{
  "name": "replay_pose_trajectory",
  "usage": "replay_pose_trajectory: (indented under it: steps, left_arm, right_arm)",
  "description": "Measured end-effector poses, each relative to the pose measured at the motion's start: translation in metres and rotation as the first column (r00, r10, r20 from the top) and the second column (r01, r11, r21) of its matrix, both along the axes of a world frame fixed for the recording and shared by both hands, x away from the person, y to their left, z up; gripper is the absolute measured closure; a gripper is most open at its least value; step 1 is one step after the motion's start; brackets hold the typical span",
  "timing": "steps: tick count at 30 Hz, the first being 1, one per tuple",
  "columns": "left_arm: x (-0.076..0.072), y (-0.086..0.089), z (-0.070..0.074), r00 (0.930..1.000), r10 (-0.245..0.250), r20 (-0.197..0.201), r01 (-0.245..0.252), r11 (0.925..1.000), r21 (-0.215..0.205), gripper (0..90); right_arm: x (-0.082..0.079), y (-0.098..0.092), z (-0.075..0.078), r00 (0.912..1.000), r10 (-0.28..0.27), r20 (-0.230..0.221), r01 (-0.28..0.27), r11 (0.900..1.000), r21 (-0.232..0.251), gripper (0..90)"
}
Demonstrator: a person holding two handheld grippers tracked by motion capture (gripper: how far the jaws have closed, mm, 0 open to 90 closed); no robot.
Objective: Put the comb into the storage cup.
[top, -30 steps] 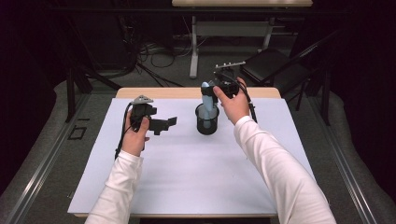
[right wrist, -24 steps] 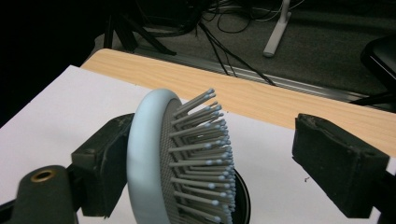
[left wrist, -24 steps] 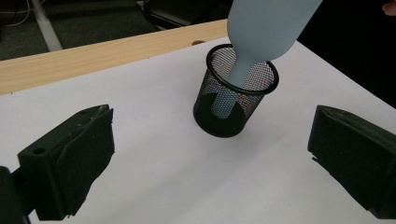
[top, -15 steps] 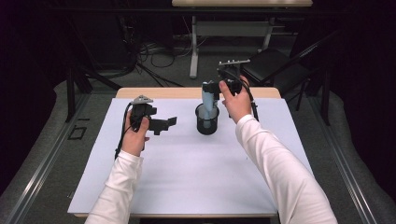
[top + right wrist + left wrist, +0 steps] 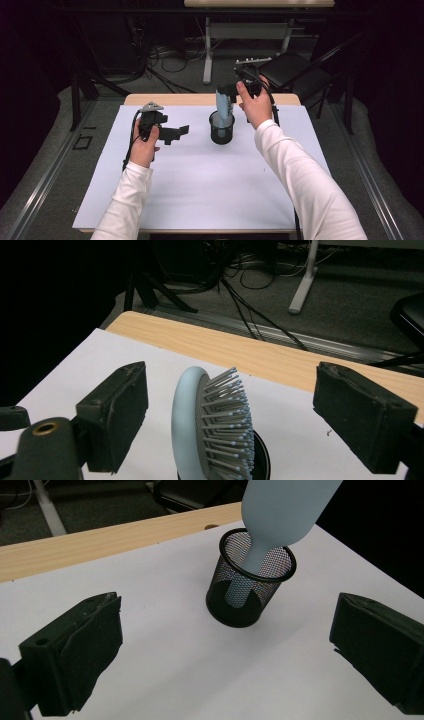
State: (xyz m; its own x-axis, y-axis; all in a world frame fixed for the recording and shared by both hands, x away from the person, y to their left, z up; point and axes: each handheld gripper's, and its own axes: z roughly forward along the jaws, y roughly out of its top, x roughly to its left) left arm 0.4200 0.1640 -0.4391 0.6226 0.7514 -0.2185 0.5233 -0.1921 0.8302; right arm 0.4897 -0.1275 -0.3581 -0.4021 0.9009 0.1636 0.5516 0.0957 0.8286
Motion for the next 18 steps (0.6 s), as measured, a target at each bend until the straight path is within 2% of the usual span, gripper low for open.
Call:
replay_pose_trajectory:
  steps: [7, 18]
  left_arm:
    - [-0.0011, 0.0017, 0.0019, 1.0000, 0.002, 0.000, -0.002, 0.9999, -0.011, 0.7]
    - [0.0002, 0.0045, 0.0015, 1.0000, 0.001, -0.002, -0.001, 1.0000, -0.004, 0.7]
  right_arm:
    - [-0.0048, -0.0030, 0.0058, 0.9999, 0.013, 0.007, -0.013, 1.000, -0.004, 14.1]
    - [-0.0065, -0.0084, 0.0053, 0.9993, 0.031, -0.023, -0.031, 0.999, -0.023, 14.1]
